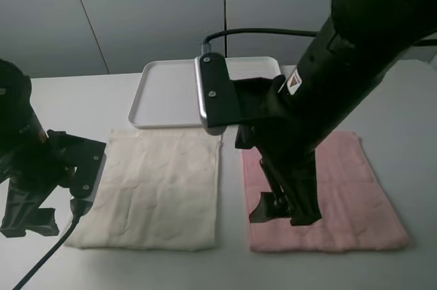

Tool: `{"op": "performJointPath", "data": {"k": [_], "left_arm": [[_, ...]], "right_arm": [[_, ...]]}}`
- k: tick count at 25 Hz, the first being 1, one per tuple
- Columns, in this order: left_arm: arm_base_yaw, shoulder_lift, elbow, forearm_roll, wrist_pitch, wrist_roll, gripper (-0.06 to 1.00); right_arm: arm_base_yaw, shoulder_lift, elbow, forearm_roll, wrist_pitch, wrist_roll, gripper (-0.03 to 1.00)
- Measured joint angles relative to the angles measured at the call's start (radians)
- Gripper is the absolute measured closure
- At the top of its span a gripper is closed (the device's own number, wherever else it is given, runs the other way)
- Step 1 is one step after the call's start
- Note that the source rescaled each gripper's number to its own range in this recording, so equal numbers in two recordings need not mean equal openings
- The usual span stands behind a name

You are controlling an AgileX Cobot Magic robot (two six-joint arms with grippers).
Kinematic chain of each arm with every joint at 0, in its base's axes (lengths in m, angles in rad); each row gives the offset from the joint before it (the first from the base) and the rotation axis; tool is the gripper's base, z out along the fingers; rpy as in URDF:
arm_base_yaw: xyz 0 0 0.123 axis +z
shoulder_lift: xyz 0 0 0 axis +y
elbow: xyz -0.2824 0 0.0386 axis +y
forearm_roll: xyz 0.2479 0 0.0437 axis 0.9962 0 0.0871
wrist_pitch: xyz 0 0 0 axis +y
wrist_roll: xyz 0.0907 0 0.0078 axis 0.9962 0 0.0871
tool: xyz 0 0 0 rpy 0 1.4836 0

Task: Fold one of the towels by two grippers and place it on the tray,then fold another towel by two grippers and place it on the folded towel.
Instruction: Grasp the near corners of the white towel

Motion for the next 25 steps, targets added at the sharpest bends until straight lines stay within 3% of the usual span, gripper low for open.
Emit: {"op": "performJointPath", "data": {"k": [9,14,21,25], "left_arm": [[0.000,0.000,0.137,0.000,-0.146,0.063,-0.04],[-0.009,0.000,0.157,-0.004,-0.211,0.065,-0.04],[-0.108,0.014,0.157,-0.002,-0.214,0.055,-0.04],[-0.113,0.043,0.157,0.052,-0.192,0.005,-0.04]], "right_arm": [[0.150,0.172,0.000,-0.029,-0.094,0.076,-0.03],[0.156,0.208,0.000,-0.039,-0.121,0.096,-0.03],[0.158,0.210,-0.001,-0.046,-0.132,0.098,-0.03],[0.158,0.210,-0.001,-0.046,-0.134,0.098,-0.03]]}}
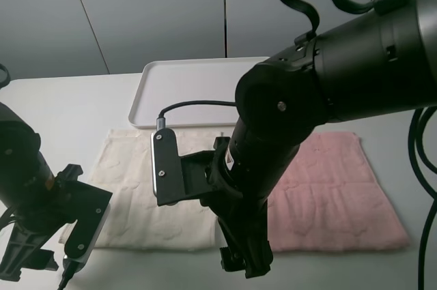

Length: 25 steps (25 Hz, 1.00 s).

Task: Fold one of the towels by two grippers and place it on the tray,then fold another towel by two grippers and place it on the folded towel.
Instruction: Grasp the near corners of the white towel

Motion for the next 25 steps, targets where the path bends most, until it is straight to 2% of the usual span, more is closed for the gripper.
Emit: {"op": "performJointPath", "data": {"k": [5,18,25], "left_arm": [[-0.002,0.015,0.000,0.009,0.029,-0.006,-0.04],[-0.003,0.076,-0.002,0.015,0.006,-0.006,-0.04],[-0.003,0.081,-0.004,0.016,0.010,-0.011,-0.04]], "right_arm": [[0.000,0.000,0.000,0.000,-0.002,0.000,-0.03],[0.000,0.000,0.000,0.015,-0.008,0.000,-0.03],[0.050,0.031,-0.002,0.022,-0.016,0.000,-0.03]]}}
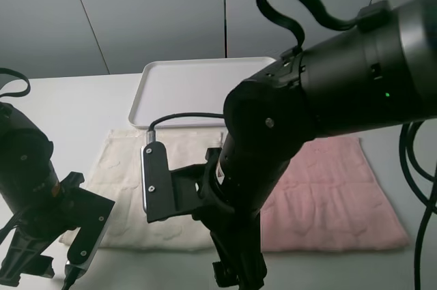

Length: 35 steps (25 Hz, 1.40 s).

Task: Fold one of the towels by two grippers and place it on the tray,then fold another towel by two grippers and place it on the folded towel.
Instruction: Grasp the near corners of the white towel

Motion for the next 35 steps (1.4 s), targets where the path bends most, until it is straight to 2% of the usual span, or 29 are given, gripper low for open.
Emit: {"op": "performJointPath", "data": {"k": [10,18,35], "left_arm": [[0.000,0.000,0.000,0.000,0.000,0.000,-0.04],[0.000,0.000,0.000,0.001,0.000,-0.001,-0.04],[0.000,0.000,0.000,0.002,0.000,-0.003,-0.04]], "right_arm": [[0.020,0.120,-0.042,-0.028,-0.049,0.011,-0.03],[0.020,0.179,-0.070,-0.077,-0.046,0.073,-0.03],[0.020,0.248,-0.072,-0.083,-0.050,0.105,-0.03]]}}
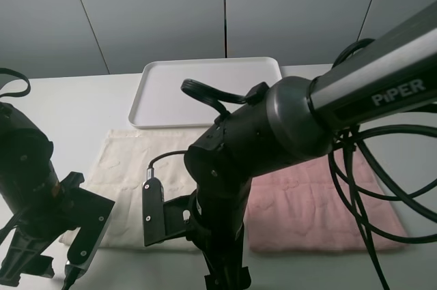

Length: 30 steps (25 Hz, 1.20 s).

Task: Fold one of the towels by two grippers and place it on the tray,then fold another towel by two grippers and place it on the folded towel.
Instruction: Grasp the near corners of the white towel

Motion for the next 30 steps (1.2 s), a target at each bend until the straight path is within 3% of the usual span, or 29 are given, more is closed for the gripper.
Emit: {"op": "performJointPath", "data": {"k": [22,30], "left_arm": [[0.000,0.000,0.000,0.006,0.000,0.000,-0.04],[0.000,0.000,0.000,0.006,0.002,-0.003,-0.04]], "right_arm": [[0.000,0.000,0.000,-0.023,-0.020,0.047,-0.03],[0.019,0.035,-0.032,-0.077,-0.006,0.086,-0.03]]}}
